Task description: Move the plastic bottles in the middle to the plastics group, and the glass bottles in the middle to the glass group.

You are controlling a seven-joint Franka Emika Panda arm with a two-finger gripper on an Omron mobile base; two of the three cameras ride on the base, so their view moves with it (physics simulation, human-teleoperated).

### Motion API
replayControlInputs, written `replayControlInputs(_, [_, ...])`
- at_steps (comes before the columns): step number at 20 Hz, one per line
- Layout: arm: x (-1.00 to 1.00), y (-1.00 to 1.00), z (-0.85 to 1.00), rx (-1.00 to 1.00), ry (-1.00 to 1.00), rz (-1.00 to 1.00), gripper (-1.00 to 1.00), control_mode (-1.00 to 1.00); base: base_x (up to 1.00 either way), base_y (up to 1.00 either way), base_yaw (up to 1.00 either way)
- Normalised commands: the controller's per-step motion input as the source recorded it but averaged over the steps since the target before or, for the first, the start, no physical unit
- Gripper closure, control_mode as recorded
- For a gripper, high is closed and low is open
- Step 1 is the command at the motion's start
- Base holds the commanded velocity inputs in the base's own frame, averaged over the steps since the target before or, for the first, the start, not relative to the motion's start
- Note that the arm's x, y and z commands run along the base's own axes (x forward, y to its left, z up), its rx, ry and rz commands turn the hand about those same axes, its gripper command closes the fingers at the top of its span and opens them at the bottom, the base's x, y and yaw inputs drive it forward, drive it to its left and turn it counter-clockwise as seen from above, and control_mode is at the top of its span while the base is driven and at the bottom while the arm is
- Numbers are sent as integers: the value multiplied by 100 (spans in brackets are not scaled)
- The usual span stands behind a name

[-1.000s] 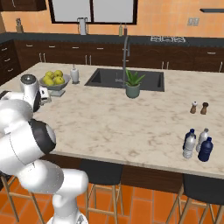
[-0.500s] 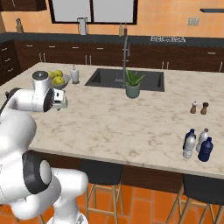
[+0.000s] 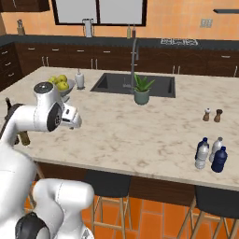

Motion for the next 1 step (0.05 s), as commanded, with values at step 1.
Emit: replayControlInputs(1, [-81,-51,0,0,0,-32,-100,-100,0,0,0])
